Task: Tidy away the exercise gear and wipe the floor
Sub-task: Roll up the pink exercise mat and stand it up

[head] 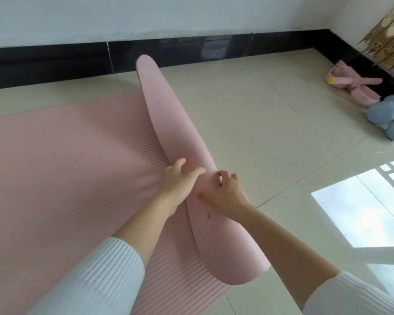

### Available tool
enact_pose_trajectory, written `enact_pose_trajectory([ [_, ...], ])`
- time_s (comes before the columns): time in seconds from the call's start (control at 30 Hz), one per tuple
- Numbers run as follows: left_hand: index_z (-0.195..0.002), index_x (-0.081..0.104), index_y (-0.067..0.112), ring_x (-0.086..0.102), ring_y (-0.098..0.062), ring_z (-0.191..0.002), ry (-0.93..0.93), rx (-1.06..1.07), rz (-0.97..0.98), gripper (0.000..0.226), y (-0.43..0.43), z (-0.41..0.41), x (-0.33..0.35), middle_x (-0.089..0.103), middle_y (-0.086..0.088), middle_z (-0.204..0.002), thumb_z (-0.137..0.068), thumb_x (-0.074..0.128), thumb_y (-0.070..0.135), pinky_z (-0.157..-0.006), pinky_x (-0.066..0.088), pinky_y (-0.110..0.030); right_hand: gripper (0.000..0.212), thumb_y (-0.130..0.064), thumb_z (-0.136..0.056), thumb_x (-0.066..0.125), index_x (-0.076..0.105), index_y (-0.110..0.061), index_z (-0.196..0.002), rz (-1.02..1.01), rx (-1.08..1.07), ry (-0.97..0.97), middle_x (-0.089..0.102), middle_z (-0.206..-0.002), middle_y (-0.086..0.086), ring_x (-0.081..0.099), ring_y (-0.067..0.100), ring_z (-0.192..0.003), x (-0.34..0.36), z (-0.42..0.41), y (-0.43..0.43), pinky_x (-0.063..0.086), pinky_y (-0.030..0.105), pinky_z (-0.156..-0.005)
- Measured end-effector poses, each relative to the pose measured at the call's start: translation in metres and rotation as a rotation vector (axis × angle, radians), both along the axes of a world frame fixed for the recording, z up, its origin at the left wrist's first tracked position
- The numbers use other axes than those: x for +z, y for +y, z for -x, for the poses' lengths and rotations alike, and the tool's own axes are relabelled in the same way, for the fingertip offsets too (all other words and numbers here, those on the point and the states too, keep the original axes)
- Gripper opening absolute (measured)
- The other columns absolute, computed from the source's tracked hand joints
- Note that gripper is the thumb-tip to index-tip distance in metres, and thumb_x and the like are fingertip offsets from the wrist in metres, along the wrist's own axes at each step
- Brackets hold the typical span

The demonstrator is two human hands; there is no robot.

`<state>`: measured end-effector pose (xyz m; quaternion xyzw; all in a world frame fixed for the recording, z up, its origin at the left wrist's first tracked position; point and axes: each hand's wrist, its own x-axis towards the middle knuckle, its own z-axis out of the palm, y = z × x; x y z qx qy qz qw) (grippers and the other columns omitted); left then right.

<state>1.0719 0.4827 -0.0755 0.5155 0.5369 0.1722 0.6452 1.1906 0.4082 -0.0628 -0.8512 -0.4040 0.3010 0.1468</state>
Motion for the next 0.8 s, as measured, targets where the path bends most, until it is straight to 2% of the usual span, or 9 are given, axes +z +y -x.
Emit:
enact_pose_trajectory([
  [0.1,-0.132,0.047,0.02,0.058,-0.015,-0.111,-0.241,0.155,0.209,0.074,0.004,0.001,-0.002,0.055,-0.003,-0.131,-0.066,0.073,0.043,-0.085,0.054,-0.034,0.069,-0.041,-0.066,0.076,0.046,-0.024,-0.125,-0.014,0.0,0.032,0.041,-0.108,-0.004,0.052,0.021,-0.102,0.005,-0.005,0.003,0.049,0.034,-0.078],
  [0.2,-0.125,0.051,0.017,0.064,-0.019,-0.106,-0.409,0.221,0.315,0.072,0.005,-0.002,0.001,0.064,-0.005,-0.12,-0.063,0.078,0.043,-0.068,0.057,-0.032,0.059,-0.032,-0.063,0.078,0.049,-0.026,-0.114,-0.061,0.038,0.025,0.039,-0.107,-0.004,0.049,0.02,-0.1,0.013,-0.009,-0.002,0.049,0.034,-0.073],
  [0.27,-0.124,0.049,0.017,0.067,-0.016,-0.1,-0.368,0.179,0.274,0.08,0.002,-0.007,0.005,0.065,-0.001,-0.116,-0.059,0.079,0.051,-0.068,0.058,-0.033,0.051,-0.025,-0.064,0.076,0.047,-0.023,-0.107,-0.068,0.094,0.0,0.043,-0.105,-0.002,0.052,0.019,-0.089,0.018,-0.006,-0.007,0.051,0.036,-0.067],
  [0.33,-0.123,0.042,0.017,0.066,-0.013,-0.098,-0.254,0.148,0.189,0.083,-0.005,-0.011,0.005,0.065,0.003,-0.113,-0.059,0.079,0.055,-0.08,0.056,-0.036,0.048,-0.022,-0.068,0.073,0.044,-0.021,-0.106,-0.063,0.188,-0.049,0.046,-0.103,-0.002,0.053,0.022,-0.089,0.018,0.003,-0.015,0.051,0.04,-0.067],
  [0.43,-0.12,0.037,0.019,0.061,-0.015,-0.101,-0.147,0.185,0.113,0.059,-0.009,-0.001,-0.005,0.06,0.001,-0.113,-0.078,0.072,0.04,-0.09,0.051,-0.035,0.054,-0.035,-0.075,0.071,0.048,-0.021,-0.121,-0.12,0.312,-0.072,0.051,-0.118,-0.006,0.048,0.019,-0.109,0.012,0.02,-0.027,0.043,0.034,-0.089],
  [0.5,-0.119,0.039,0.022,0.06,-0.017,-0.102,-0.123,0.192,0.124,0.049,-0.007,0.012,-0.01,0.061,0.001,-0.113,-0.082,0.069,0.035,-0.093,0.05,-0.038,0.048,-0.039,-0.081,0.067,0.056,-0.022,-0.125,-0.187,0.231,-0.008,0.052,-0.125,-0.009,0.046,0.014,-0.115,0.014,0.027,-0.028,0.037,0.027,-0.095],
  [0.57,-0.121,0.043,0.024,0.062,-0.018,-0.1,-0.123,0.17,0.155,0.048,-0.002,0.024,-0.011,0.062,0.003,-0.111,-0.081,0.069,0.035,-0.091,0.052,-0.039,0.03,-0.036,-0.085,0.063,0.066,-0.025,-0.113,-0.221,0.109,0.082,0.056,-0.119,-0.01,0.05,0.011,-0.112,0.019,0.03,-0.021,0.037,0.023,-0.09],
  [0.7,-0.12,0.051,0.026,0.067,-0.023,-0.082,-0.26,0.104,0.282,0.044,0.003,0.043,-0.004,0.069,-0.006,-0.103,-0.08,0.069,0.025,-0.062,0.053,-0.033,0.006,-0.026,-0.086,0.062,0.068,-0.025,-0.088,-0.218,0.005,0.168,0.061,-0.102,-0.013,0.057,0.007,-0.089,0.023,0.03,-0.007,0.042,0.022,-0.066],
  [0.8,-0.12,0.054,0.027,0.068,-0.024,-0.082,-0.331,0.056,0.353,0.04,0.003,0.061,-0.007,0.072,-0.008,-0.101,-0.083,0.067,0.021,-0.063,0.053,-0.032,0.026,-0.025,-0.081,0.068,0.06,-0.024,-0.106,-0.213,-0.003,0.155,0.06,-0.097,-0.01,0.057,0.011,-0.082,0.024,0.034,-0.002,0.043,0.024,-0.061],
])
